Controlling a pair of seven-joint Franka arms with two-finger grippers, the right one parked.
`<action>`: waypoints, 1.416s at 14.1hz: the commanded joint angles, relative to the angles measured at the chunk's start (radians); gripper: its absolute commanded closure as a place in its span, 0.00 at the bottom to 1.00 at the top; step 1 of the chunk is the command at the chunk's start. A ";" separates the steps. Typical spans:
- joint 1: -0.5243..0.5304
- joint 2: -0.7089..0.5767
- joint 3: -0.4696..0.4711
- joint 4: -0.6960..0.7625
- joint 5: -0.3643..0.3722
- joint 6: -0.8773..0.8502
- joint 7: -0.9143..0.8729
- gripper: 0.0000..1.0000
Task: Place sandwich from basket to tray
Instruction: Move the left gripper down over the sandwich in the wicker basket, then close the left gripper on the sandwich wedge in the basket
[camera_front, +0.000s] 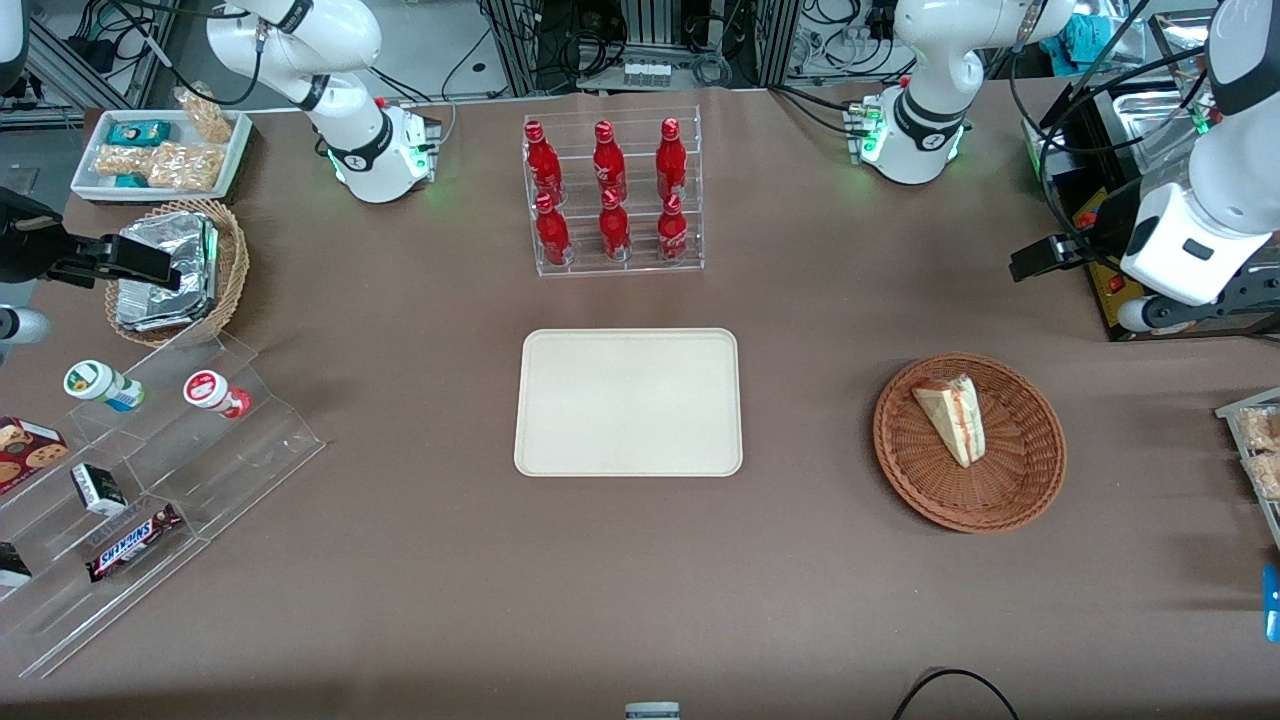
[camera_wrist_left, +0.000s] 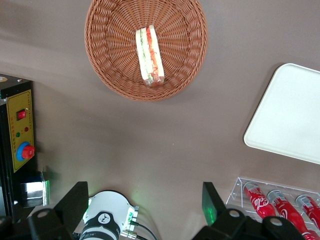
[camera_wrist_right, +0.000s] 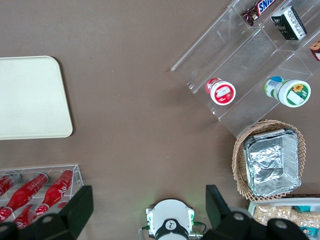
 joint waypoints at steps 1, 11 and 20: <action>-0.018 0.018 0.016 0.029 -0.007 0.000 0.007 0.00; -0.018 0.145 0.019 -0.089 0.045 0.168 -0.072 0.00; -0.022 0.153 0.031 -0.523 0.042 0.815 -0.296 0.00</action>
